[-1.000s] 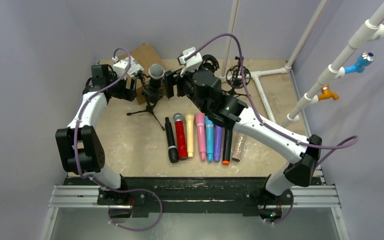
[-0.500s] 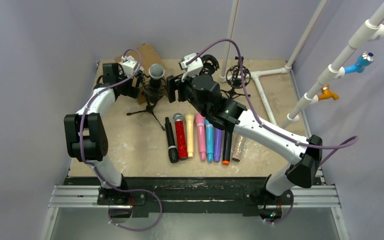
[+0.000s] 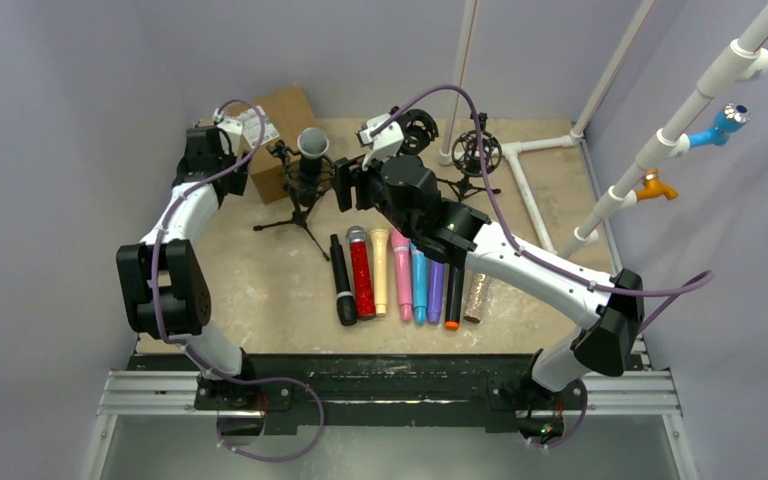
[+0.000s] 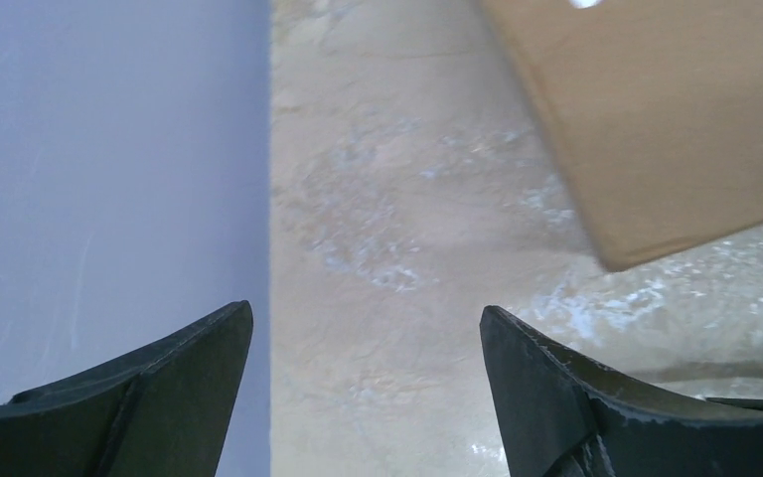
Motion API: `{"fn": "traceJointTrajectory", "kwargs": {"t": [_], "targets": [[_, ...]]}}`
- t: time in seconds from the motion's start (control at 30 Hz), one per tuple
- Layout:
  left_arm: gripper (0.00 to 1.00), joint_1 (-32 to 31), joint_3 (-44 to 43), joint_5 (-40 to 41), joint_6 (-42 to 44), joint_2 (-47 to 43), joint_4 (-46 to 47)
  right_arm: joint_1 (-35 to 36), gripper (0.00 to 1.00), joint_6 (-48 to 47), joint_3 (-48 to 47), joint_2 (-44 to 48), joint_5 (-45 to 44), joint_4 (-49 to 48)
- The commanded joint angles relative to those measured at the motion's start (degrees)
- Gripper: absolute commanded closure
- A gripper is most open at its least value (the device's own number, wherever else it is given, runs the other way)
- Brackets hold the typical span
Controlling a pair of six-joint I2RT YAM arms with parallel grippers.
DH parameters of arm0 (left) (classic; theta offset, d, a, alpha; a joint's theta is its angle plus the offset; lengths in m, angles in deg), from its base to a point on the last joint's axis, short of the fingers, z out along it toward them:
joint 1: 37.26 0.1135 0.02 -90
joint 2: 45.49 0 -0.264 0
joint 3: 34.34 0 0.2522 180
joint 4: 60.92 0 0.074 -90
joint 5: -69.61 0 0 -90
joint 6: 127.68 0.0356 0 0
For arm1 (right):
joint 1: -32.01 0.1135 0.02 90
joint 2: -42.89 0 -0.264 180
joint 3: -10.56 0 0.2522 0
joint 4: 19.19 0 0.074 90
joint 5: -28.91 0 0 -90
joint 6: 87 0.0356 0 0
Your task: Attach the microphones to the stand
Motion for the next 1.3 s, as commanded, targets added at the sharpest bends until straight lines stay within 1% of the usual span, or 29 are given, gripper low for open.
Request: {"fn": "traceJointTrajectory", "kwargs": {"t": [0.0,0.07,0.17,0.2,0.27,0.33,0.43,0.5,0.57,0.77,0.83,0.97,1.0,1.13,1.2,1.27], "targets": [[0.17,4.42,-1.2,4.72,-6.35,-3.7,-2.78,0.13,0.29,0.83,0.91,3.02,0.31,-2.45],[0.19,6.56,-1.36,-2.98,-10.01,-6.3,-6.19,0.13,0.3,0.83,1.49,3.51,0.28,-2.45],[0.17,6.09,1.4,-15.79,-9.41,-11.03,-7.76,0.13,0.3,0.91,2.09,3.68,0.15,-2.45],[0.15,4.93,1.6,-17.4,-8.58,-11.83,-8.32,0.13,0.3,1.01,2.15,3.63,0.2,-2.46],[0.14,1.67,0.66,-17.2,-6.49,-11.77,-9.56,0.13,0.31,1.22,2.25,3.52,0.47,-2.52],[0.14,-1.21,-1.01,-14.98,-5.37,-10.4,-9.81,0.13,0.31,1.49,2.4,3.5,0.48,-2.61],[0.14,-5.01,-4.76,-8.24,-3.85,-5.8,-9.13,0.13,0.31,1.84,2.9,3.63,0.4,-2.87],[0.14,-5.7,-7.08,-6.01,-3.75,-2.69,-9.39,0.13,0.31,1.89,3.03,3.68,0.25,-2.82],[0.14,-7.47,-8.16,-4.88,-3.77,-0.47,-8.4,0.13,0.31,1.89,3.13,3.68,0.01,-2.63],[0.13,-9.06,-8.45,-5.91,-4.69,2.46,-4.59,0.14,0.31,1.88,3.9,3.6,0.04,-2.92],[0.13,-9.73,-9.23,-4.08,-4.58,3.81,-3.88,0.13,0.31,1.87,3.95,3.38,0.14,-3.19],[0.12,-10.55,-11.06,3.69,-3.18,7.21,-2.12,0.13,0.31,1.98,3.94,2.9,0.69,-3.54],[0.12,-10.66,-11.32,6.88,-2.62,7.81,-1.5,0.13,0.31,1.98,3.96,2.8,0.8,-3.58],[0.12,-10.56,-12.49,16.02,1.27,10.07,-0.5,0.13,0.32,2.0,4.02,2.71,1.2,-3.58],[0.13,-10.07,-12.17,19.03,3.59,10.41,0.97,0.13,0.32,1.98,3.96,2.71,1.42,-3.57],[0.14,-9.1,-11.72,20.3,4.06,9.66,1.61,0.13,0.32,1.98,3.71,2.71,1.7,-3.48]]}}
